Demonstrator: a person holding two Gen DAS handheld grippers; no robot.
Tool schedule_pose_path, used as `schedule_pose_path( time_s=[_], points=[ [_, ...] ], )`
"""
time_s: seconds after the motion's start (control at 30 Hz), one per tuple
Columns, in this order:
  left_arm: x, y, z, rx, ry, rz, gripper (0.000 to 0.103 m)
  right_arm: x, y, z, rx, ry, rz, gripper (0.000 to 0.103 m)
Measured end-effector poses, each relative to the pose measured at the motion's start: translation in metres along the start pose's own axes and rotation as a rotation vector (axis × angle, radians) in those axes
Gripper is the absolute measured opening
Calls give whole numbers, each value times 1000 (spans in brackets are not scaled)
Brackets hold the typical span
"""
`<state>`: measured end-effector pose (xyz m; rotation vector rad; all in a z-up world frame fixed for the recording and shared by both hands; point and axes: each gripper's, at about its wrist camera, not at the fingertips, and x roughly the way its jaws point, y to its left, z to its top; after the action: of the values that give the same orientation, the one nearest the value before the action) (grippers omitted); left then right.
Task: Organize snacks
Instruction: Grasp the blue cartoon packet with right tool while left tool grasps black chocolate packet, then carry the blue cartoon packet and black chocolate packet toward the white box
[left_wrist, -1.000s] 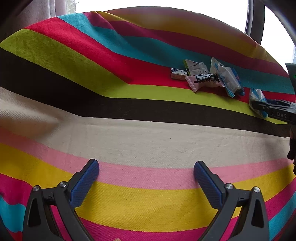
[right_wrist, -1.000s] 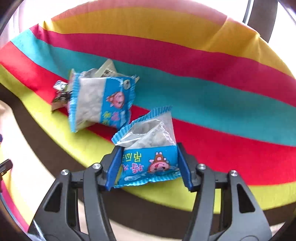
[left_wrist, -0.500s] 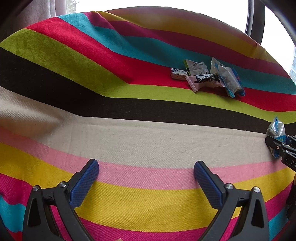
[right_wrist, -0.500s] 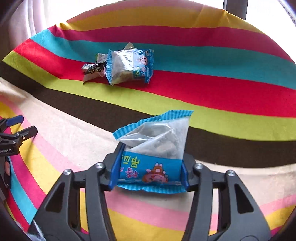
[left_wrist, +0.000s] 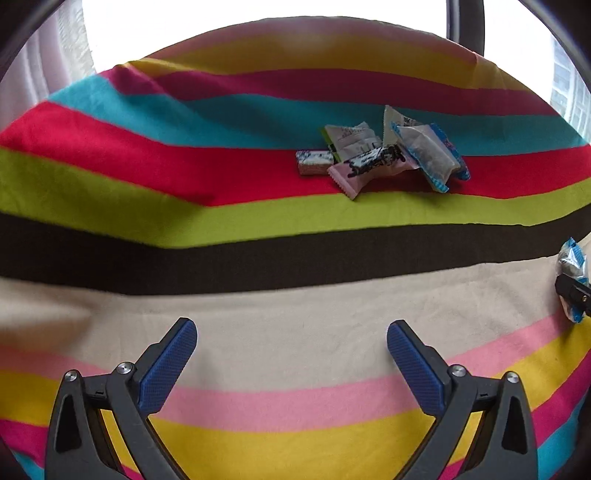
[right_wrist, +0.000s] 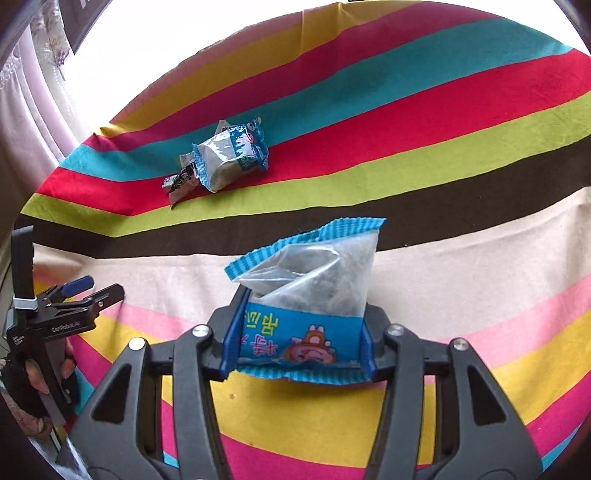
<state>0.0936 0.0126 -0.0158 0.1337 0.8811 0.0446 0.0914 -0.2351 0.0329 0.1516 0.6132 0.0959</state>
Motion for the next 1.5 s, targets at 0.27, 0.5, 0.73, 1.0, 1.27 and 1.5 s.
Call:
schedule_pose_path(
  time_s=[0.27, 0.5, 0.73, 1.0, 1.27, 1.5],
  points=[
    [40, -57, 81, 440, -141, 30, 74, -12, -21, 1, 93, -22, 89, 55],
    [69, -53, 104, 354, -53, -123, 22, -17, -24, 0, 108, -26, 106, 55],
    [-3, 4, 46, 62, -31, -288, 18, -21, -26, -3, 113, -28, 114, 55],
    [-77, 38, -50, 63, 62, -194, 20, -20, -25, -2, 111, -27, 110, 55],
    [-58, 47, -75, -44, 10, -185, 55, -20, -25, -3, 111, -27, 108, 55],
    [-59, 41, -74, -51, -25, -168, 19, -20, -25, -3, 114, -28, 111, 55]
  ],
)
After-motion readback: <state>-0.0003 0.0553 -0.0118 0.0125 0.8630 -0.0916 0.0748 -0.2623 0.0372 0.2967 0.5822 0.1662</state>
